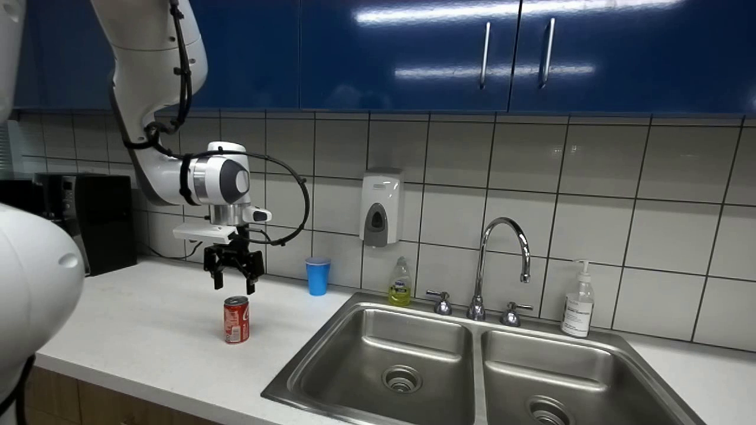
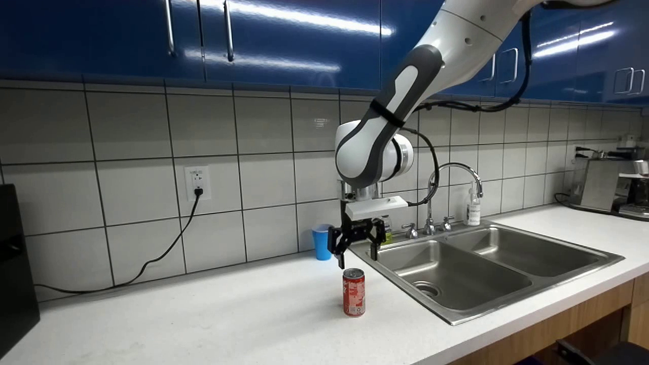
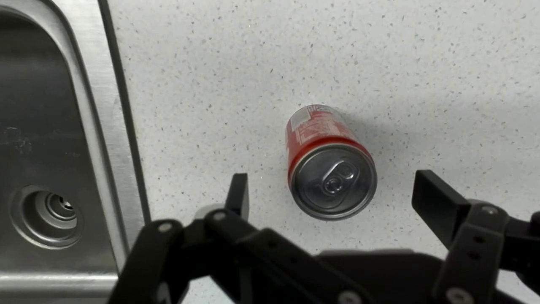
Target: Put the red can inside the left sink
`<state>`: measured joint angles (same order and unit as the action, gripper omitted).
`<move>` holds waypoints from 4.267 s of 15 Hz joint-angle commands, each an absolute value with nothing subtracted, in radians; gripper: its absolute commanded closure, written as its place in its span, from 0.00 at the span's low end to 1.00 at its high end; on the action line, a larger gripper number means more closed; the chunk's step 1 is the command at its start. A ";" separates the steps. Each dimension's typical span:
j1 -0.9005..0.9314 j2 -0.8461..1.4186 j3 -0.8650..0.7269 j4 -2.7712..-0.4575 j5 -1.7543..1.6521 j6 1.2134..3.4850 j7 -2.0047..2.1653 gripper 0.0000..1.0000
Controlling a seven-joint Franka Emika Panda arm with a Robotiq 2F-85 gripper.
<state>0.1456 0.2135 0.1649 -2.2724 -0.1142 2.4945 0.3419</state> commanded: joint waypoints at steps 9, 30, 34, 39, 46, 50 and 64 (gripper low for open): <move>0.204 0.371 0.122 -2.158 -0.111 2.506 0.274 0.00; 0.223 0.391 0.082 -2.146 -0.115 2.458 0.287 0.62; 0.222 0.391 0.080 -2.147 -0.113 2.468 0.294 0.62; 0.232 0.345 0.076 -2.161 -0.124 2.454 0.311 0.62; 0.243 0.290 0.073 -2.168 -0.136 2.449 0.330 0.62; 0.245 0.257 0.067 -2.166 -0.147 2.448 0.341 0.62; 0.196 0.209 -0.025 -2.189 -0.169 2.488 0.421 0.62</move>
<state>0.2166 0.2507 -0.0088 -2.1622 -0.1325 2.4901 0.3654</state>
